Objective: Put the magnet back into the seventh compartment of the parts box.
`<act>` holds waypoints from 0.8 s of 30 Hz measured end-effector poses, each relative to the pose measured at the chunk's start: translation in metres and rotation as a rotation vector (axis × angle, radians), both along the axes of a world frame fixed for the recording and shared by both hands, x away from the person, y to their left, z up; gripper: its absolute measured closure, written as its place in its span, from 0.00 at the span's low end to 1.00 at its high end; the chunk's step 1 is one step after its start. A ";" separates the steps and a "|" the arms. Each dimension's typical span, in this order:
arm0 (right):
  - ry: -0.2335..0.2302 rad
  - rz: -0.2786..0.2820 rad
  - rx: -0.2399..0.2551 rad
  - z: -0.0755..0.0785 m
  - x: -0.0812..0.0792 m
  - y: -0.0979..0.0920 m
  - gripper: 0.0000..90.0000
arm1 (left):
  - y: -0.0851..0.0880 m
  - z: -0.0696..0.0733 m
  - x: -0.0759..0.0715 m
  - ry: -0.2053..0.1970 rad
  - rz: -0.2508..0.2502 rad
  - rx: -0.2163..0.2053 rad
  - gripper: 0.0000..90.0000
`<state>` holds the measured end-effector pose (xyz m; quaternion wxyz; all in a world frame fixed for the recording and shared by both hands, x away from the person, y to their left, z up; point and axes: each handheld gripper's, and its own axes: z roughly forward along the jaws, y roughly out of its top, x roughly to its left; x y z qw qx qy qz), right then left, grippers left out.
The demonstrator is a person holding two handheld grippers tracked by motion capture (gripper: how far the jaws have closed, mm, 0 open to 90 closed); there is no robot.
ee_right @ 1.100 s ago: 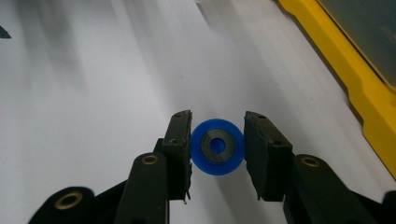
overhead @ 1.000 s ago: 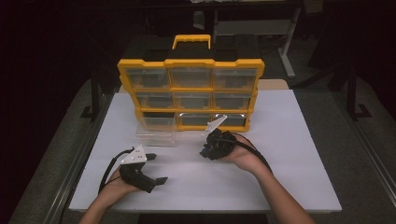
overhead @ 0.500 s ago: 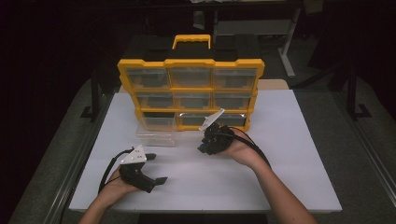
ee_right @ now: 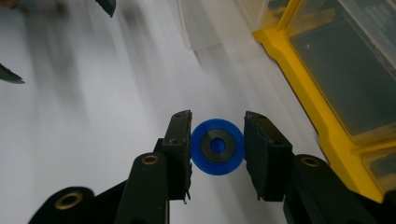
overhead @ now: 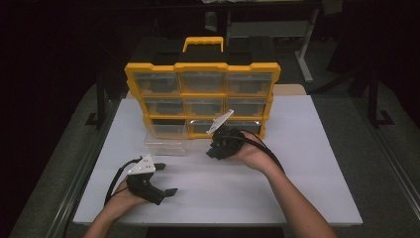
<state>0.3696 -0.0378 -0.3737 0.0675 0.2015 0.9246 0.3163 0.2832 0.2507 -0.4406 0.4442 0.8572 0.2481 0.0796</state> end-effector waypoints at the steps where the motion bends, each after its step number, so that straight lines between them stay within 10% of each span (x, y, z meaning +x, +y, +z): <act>1: 0.004 -0.003 -0.001 0.001 0.000 0.000 0.69 | 0.000 0.000 0.000 0.000 0.001 -0.001 0.00; 24: -0.005 0.021 0.005 0.020 0.014 0.016 0.69 | 0.000 0.001 -0.001 0.001 -0.003 -0.003 0.00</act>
